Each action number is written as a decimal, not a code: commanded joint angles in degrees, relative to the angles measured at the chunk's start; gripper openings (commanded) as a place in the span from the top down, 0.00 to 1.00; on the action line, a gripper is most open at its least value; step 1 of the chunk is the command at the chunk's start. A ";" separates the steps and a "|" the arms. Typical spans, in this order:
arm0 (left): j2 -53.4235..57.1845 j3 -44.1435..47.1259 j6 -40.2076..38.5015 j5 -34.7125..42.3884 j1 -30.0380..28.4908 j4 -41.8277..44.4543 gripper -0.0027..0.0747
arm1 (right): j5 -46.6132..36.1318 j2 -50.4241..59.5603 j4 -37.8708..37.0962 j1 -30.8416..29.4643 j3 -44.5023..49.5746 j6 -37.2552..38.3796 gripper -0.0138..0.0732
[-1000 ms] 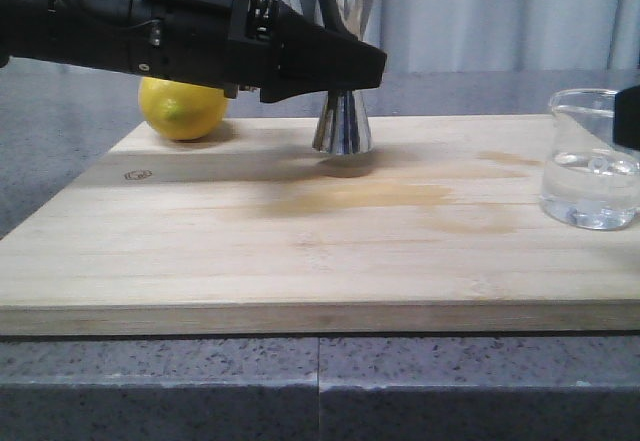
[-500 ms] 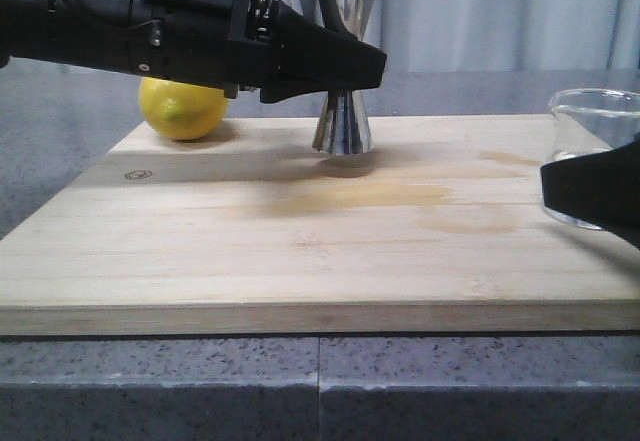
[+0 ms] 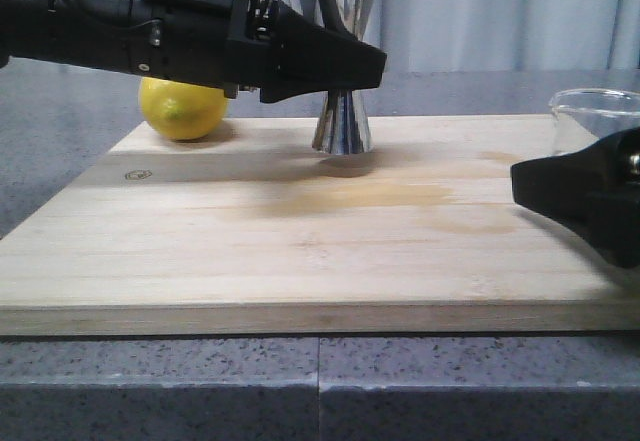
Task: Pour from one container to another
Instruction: 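Grasp the glass beaker with the right gripper and lift it, then move the beaker above the jigger's upper cup with the right gripper, then tilt the beaker with the right gripper, pouring liquid into the jigger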
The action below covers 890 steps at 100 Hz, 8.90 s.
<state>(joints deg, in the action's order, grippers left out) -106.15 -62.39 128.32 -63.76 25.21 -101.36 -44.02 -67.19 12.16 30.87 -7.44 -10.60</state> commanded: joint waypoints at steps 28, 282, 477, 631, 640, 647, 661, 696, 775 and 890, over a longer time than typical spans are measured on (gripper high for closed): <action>2.53 -1.61 -0.49 -3.97 0.46 -4.40 0.79 | -6.51 -1.32 -1.30 -0.07 -1.40 0.41 0.36; 2.53 -4.62 -5.19 -4.22 0.46 -2.61 0.79 | 55.21 -1.18 -21.25 -5.92 -52.42 -2.59 0.52; 2.53 -4.62 -5.19 -3.53 0.46 -2.62 0.79 | 65.52 -8.10 -39.35 2.28 -59.34 -12.40 0.52; 2.53 -4.62 -5.19 -3.53 0.46 -2.62 0.79 | 65.13 -9.79 -43.48 2.28 -62.43 -12.52 0.52; 2.53 -4.62 -5.19 -3.40 0.46 -2.62 0.79 | 65.39 -9.79 -43.48 2.28 -62.43 -13.33 0.52; 2.53 -4.62 -5.19 -3.40 0.46 -2.62 0.79 | 65.64 -9.92 -43.48 2.28 -62.43 -14.15 0.52; 2.53 -4.62 -5.19 -3.40 0.46 -2.62 0.79 | 65.64 -9.92 -43.48 2.28 -62.43 -16.07 0.52; 2.53 -4.62 -5.19 -3.40 0.46 -2.62 0.79 | 66.04 -9.92 -43.48 2.28 -62.43 -20.07 0.52; 2.53 -4.62 -5.19 -3.37 0.46 -2.62 0.79 | 66.13 -9.92 -43.74 2.65 -62.43 -24.42 0.52; 2.53 -4.62 -5.26 -3.37 0.46 -2.62 0.79 | 67.63 -9.92 -48.77 4.02 -62.43 -24.42 0.52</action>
<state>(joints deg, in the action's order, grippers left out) -106.15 -65.31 123.43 -63.48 25.21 -100.14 26.72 -78.87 -34.17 35.18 -67.81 -34.75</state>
